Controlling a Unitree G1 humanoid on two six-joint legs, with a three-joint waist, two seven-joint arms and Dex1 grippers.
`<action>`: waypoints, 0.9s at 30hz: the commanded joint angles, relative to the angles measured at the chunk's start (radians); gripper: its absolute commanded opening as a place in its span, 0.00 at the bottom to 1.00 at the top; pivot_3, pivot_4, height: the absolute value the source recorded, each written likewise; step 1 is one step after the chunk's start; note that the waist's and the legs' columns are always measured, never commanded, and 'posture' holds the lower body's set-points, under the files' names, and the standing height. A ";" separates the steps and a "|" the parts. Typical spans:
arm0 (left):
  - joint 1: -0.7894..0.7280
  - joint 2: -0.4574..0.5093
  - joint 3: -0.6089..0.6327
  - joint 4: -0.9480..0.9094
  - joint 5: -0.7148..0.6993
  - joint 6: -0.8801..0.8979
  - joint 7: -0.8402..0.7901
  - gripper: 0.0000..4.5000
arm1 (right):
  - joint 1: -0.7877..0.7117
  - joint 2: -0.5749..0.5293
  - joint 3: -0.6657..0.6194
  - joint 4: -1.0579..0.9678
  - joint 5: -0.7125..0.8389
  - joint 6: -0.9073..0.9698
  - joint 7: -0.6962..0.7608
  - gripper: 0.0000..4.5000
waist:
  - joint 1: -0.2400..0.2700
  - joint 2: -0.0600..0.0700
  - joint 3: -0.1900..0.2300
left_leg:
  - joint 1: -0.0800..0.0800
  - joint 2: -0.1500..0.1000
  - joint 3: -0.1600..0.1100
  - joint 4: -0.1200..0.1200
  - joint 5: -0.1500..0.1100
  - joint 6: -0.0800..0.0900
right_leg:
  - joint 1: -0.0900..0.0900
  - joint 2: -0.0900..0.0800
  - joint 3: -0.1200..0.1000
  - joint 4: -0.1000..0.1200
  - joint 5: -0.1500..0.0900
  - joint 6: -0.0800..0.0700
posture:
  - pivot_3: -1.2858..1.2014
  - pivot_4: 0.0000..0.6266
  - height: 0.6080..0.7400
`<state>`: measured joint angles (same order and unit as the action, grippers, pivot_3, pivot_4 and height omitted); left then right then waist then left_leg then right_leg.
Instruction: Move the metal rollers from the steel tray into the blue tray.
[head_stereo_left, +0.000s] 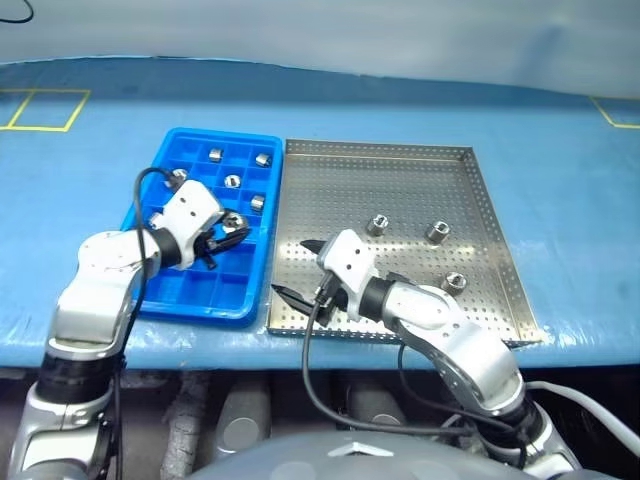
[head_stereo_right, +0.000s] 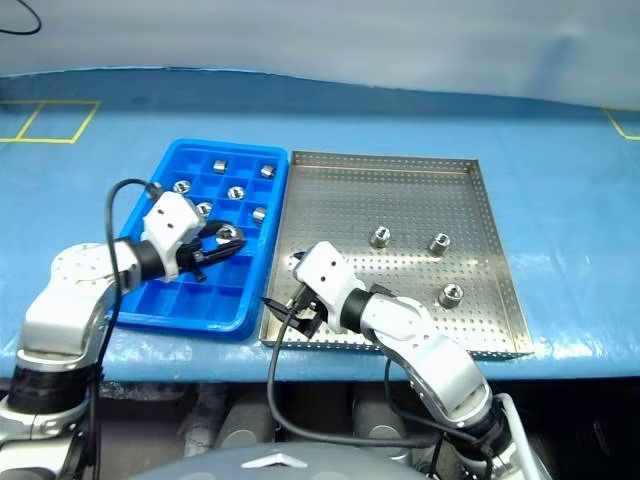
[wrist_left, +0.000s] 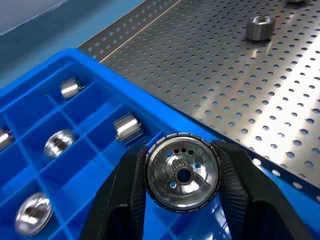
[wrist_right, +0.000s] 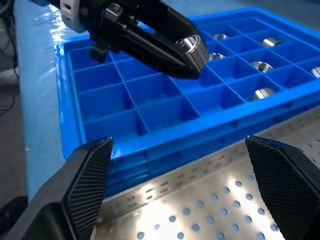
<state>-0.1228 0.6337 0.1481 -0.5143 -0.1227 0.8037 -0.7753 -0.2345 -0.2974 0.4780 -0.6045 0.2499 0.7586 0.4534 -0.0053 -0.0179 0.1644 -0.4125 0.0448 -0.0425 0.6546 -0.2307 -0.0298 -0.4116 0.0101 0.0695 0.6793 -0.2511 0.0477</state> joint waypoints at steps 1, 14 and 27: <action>0.103 -0.002 0.141 -0.164 -0.010 0.109 0.082 0.38 | -0.047 0.028 0.041 0.042 0.002 -0.061 0.049 1.00 | 0.019 0.000 0.000 | 0.000 0.000 0.000 0.000 0.000 0.000 | 0.000 0.000 0.000 0.000 0.000 0.000 | 0.63 0.24 1.00; 0.319 -0.114 0.325 -0.306 0.007 0.246 0.312 0.38 | -0.120 0.094 0.120 0.177 -0.007 -0.148 0.156 1.00 | 0.113 -0.001 0.000 | 0.001 0.000 -0.002 0.000 0.001 -0.002 | 0.001 0.000 -0.003 0.000 -0.004 -0.007 | 0.67 0.24 1.00; 0.208 -0.136 0.267 -0.177 -0.048 0.137 0.367 0.38 | -0.087 0.082 0.107 0.146 -0.023 -0.133 0.138 1.00 | 0.130 -0.001 0.000 | 0.001 0.000 -0.001 -0.001 0.001 -0.002 | 0.000 -0.001 -0.003 0.000 -0.004 -0.007 | 0.64 0.24 1.00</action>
<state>0.1025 0.4915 0.4145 -0.6695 -0.1485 0.9732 -0.3985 -0.3258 -0.2200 0.5967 -0.4069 0.2286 0.6371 0.5960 0.1245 -0.0191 0.1639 -0.4117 0.0446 -0.0437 0.6529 -0.2298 -0.0319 -0.4114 0.0092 0.0669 0.6788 -0.2549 0.0403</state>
